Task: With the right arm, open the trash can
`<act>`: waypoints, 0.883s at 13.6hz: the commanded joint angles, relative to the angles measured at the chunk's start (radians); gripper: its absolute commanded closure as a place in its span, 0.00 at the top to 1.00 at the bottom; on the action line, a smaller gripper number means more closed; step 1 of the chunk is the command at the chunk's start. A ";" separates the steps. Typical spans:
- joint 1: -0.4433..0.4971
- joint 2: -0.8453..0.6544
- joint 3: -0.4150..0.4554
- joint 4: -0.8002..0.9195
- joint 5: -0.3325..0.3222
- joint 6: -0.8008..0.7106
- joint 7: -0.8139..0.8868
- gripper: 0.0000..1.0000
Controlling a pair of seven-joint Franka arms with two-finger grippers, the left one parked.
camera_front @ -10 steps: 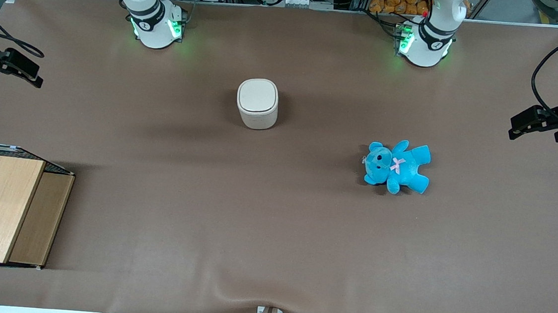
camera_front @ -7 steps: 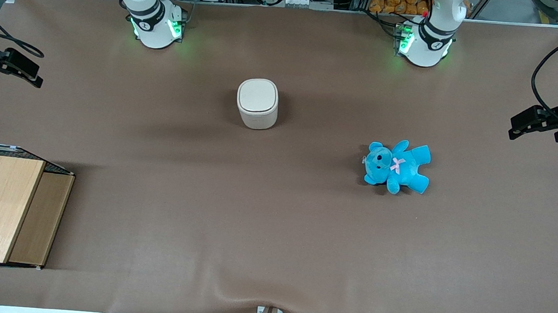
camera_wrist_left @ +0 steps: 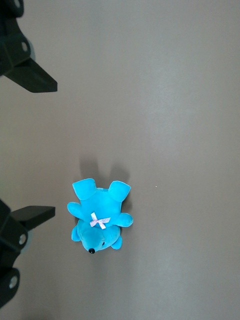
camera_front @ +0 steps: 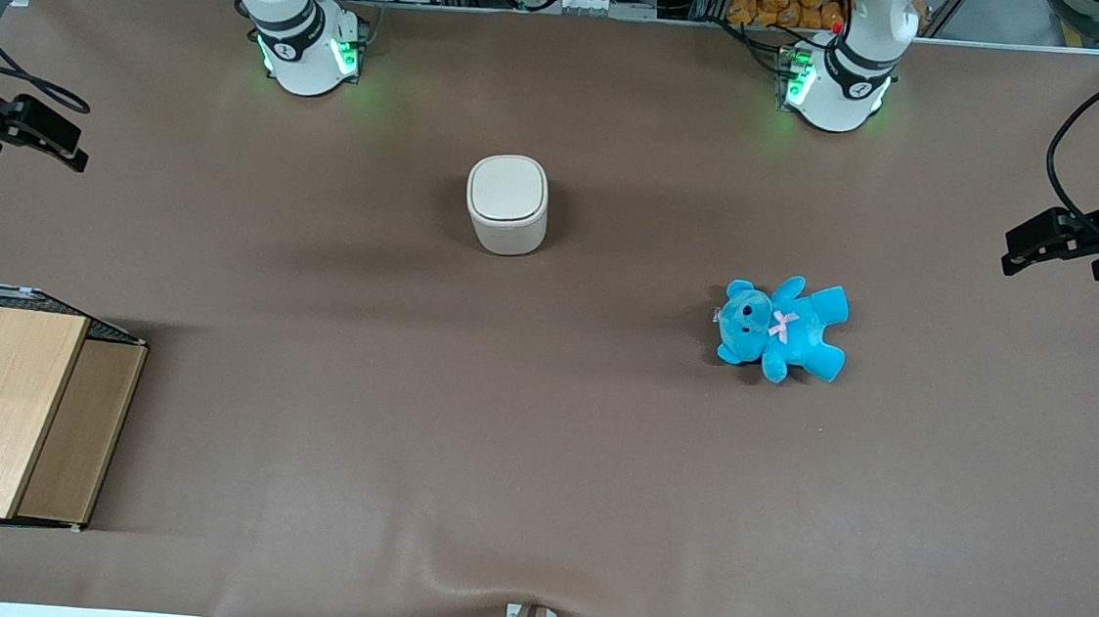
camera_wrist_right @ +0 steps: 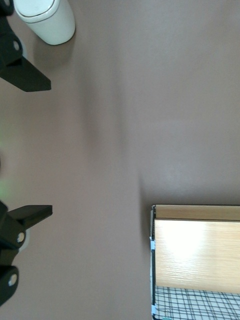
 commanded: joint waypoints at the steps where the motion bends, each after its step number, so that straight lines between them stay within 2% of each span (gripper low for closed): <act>1: 0.032 0.006 0.010 0.007 -0.014 -0.022 0.000 1.00; 6: 0.097 0.043 0.012 0.007 -0.010 -0.022 0.017 0.98; 7: 0.124 0.054 0.012 0.006 -0.009 -0.022 0.040 0.89; 10: 0.183 0.100 0.012 0.006 0.010 -0.021 0.086 0.72; 12: 0.198 0.128 0.012 0.006 0.088 -0.019 0.090 0.57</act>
